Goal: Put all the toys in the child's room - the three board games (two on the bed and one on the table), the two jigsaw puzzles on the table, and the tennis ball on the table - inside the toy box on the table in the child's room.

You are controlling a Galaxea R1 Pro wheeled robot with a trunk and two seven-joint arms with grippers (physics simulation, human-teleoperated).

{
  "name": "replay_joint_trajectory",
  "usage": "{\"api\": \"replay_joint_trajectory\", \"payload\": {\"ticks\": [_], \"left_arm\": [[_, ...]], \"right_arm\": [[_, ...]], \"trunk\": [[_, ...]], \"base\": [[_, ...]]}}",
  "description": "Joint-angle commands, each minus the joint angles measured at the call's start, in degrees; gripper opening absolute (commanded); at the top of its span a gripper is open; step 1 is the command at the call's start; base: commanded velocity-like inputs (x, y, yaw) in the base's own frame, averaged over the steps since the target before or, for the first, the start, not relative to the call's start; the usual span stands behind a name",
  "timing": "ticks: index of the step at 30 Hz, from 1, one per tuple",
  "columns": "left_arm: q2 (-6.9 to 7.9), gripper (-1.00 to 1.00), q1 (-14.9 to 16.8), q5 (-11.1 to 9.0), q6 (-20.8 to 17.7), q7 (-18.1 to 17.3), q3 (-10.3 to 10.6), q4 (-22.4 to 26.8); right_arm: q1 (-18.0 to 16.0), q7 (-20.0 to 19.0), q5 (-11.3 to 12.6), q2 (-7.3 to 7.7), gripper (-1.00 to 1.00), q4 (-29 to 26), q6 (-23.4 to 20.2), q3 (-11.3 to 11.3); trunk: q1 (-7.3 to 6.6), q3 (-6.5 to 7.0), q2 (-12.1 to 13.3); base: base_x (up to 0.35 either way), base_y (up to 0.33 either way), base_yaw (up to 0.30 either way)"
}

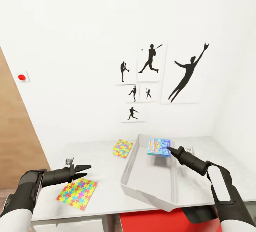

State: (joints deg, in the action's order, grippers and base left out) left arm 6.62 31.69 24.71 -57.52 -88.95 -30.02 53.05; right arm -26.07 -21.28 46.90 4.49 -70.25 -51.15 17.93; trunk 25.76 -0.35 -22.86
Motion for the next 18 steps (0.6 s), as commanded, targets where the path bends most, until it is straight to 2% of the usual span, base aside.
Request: {"api": "replay_joint_trajectory", "payload": {"ticks": [1, 5, 18], "left_arm": [[-0.03, 1.0, 0.04, 0.6, -0.58, -0.52, -0.13, 0.04], [-0.03, 1.0, 0.04, 0.6, -0.58, -0.52, -0.13, 0.04], [-0.03, 1.0, 0.04, 0.57, -0.58, -0.43, -0.13, 0.04]], "right_arm": [[-0.04, -0.43, -0.32, -0.01, -1.0, 0.02, -0.27, 0.1], [-0.04, -0.43, -0.32, -0.01, -1.0, 0.02, -0.26, 0.09], [-0.04, -0.43, -0.4, -0.01, -1.0, 0.02, -0.2, 0.09]], "trunk": [[0.03, -0.04, -0.06], [0.03, -0.04, -0.06], [0.03, -0.04, -0.06]], "base": [[0.011, -0.148, 0.003], [0.004, -0.164, 0.001], [0.045, -0.057, 0.0]]}}
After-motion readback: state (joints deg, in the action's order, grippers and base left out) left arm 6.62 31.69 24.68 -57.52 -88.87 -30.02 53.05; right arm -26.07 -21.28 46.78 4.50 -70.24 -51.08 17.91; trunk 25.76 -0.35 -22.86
